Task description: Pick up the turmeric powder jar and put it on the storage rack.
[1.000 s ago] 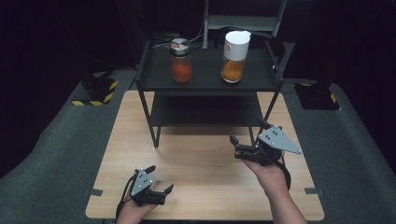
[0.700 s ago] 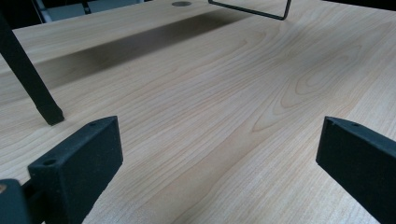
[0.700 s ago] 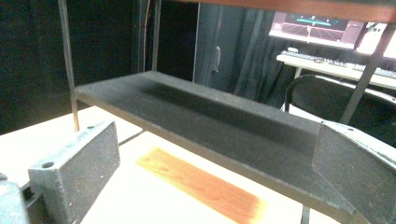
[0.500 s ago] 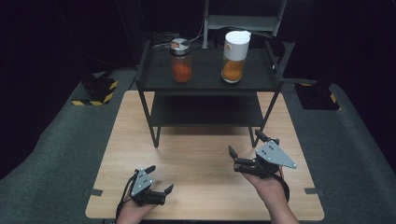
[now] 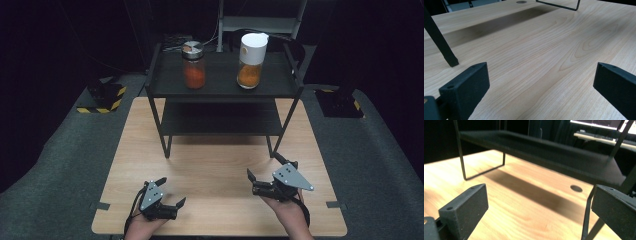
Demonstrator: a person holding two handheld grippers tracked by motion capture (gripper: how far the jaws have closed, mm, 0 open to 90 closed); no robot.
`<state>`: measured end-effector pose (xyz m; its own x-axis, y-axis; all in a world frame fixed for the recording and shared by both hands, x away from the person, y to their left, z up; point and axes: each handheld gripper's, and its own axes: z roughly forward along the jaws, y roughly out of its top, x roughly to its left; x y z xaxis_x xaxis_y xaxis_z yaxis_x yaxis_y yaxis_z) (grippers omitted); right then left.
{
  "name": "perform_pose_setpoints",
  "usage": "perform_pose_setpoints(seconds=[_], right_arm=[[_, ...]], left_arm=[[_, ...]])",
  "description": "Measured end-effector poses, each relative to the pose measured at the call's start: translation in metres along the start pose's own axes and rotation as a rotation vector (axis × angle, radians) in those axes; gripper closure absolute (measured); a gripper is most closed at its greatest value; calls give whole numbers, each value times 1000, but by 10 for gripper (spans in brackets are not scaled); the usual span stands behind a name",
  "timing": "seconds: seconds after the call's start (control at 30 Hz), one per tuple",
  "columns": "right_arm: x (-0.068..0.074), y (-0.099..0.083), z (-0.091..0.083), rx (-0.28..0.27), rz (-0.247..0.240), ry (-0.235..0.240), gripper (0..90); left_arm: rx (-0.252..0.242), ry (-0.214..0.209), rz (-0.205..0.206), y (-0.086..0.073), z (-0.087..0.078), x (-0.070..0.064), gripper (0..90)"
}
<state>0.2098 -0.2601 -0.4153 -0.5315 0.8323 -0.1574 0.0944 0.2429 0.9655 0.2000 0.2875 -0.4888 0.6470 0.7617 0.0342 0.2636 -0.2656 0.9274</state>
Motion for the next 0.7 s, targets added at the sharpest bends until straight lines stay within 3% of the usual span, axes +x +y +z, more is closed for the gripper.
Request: perform_pose_setpoints(seconds=[0.7], right_arm=[[0,-59,5,165,32,-1,3]], left_arm=[[26,15,27,5,2,-5,8]])
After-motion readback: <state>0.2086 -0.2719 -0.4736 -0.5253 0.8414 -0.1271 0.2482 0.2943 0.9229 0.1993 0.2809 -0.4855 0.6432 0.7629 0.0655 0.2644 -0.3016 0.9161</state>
